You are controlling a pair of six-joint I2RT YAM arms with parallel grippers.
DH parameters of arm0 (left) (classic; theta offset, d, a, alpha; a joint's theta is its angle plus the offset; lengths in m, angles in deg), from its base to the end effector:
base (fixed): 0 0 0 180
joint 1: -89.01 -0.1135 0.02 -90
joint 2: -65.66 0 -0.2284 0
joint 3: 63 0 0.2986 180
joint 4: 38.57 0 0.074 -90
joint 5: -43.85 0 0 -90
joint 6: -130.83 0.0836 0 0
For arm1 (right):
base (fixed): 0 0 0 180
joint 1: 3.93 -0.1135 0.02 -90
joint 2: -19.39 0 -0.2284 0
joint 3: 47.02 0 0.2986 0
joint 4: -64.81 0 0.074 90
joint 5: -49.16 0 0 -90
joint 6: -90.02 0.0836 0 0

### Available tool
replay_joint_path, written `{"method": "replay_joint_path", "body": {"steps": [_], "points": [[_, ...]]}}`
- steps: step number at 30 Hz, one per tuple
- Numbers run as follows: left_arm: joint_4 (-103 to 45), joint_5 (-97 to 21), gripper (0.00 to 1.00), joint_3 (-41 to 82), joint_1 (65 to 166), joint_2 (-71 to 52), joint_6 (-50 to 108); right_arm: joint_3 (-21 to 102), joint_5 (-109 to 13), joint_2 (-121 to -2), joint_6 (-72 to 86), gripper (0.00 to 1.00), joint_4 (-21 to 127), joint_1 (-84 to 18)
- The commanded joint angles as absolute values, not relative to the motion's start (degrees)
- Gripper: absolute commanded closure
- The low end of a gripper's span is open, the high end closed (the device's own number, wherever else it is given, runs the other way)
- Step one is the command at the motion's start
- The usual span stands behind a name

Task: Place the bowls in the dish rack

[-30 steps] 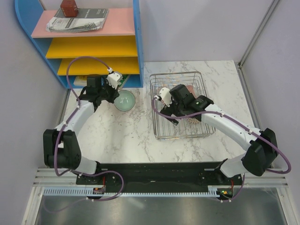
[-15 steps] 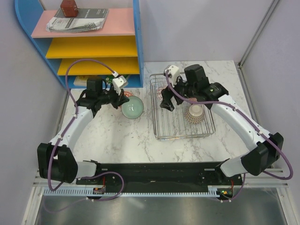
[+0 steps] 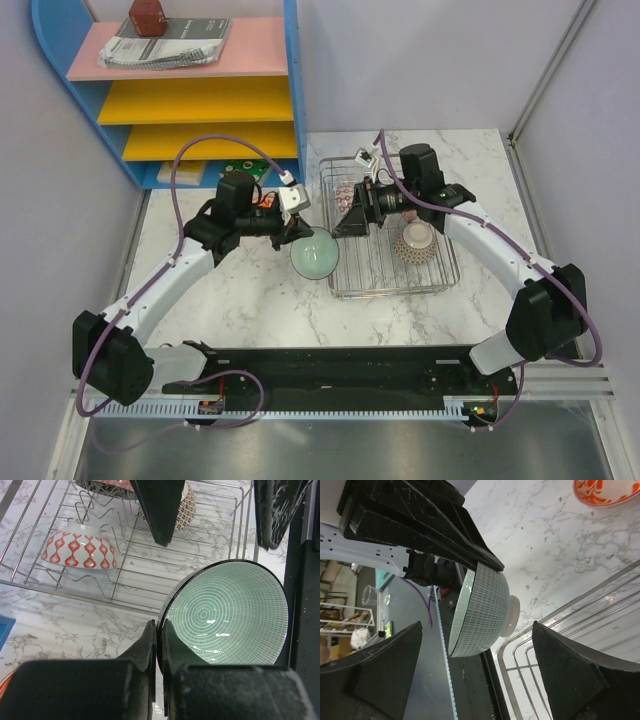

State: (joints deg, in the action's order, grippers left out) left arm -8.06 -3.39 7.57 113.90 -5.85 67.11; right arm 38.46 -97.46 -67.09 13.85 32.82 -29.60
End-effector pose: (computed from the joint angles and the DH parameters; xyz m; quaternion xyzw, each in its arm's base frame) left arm 0.3041 -0.2037 0.2546 0.5116 0.6556 -0.3124 0.4592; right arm 0.3349 0.2384 0.2709 -0.3049 0.7462 0.5342 0.2546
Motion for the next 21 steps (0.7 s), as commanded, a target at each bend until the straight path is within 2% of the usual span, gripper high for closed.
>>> {"method": "replay_joint_path", "body": {"steps": [1, 10, 21], "points": [[-13.5, -6.4, 0.98, 10.8, 116.3, -3.8, 68.4, 33.8, -104.7, -65.5, 19.4, 0.02, 42.0, -29.5], [-13.5, -9.3, 0.98, 12.9, 117.8, -3.6, 67.9, 28.5, -110.3, -66.6, 21.4, 0.02, 46.6, -29.6], [-13.4, -7.9, 0.98, 13.6, 118.6, -3.5, 66.8, 29.0, -114.1, -69.0, 21.6, 0.03, 47.5, -29.6]]}}
